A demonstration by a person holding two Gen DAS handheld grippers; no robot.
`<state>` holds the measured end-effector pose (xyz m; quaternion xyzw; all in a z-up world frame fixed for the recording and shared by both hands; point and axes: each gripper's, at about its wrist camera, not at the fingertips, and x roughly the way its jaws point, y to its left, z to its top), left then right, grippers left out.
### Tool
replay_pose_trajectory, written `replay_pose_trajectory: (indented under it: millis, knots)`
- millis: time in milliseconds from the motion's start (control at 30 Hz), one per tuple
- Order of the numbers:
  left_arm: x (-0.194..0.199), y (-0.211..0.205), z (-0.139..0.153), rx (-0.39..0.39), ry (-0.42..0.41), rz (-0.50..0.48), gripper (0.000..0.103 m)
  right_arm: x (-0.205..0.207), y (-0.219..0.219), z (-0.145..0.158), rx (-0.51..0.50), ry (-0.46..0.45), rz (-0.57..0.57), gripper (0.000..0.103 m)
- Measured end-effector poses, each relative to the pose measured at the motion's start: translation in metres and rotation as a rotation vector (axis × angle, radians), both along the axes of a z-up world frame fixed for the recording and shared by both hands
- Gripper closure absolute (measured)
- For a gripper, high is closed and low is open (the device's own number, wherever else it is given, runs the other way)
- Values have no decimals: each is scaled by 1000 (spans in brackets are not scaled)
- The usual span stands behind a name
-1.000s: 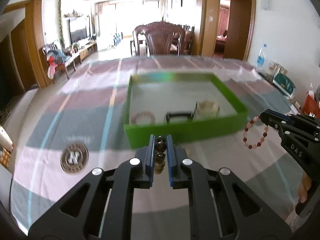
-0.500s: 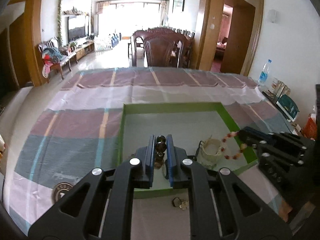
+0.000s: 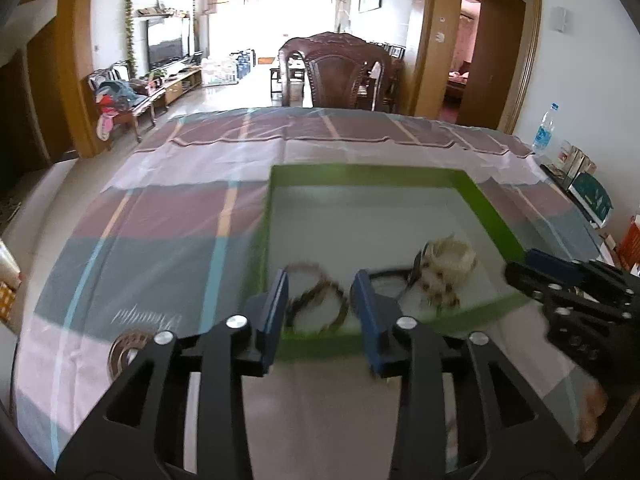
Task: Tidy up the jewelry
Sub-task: 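Open both tools to drop the bracelets into the green box, then move both tools back to the silver bangle and flower charm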
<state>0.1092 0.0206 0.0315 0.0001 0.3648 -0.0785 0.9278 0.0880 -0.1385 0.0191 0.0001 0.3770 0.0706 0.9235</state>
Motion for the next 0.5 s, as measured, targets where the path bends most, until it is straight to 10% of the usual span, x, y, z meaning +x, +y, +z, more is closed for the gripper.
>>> replay_pose_trajectory:
  millis: [500]
  knots:
    - [-18, -65, -62, 33, 151, -150, 63, -65, -27, -73, 2, 188, -20, 70]
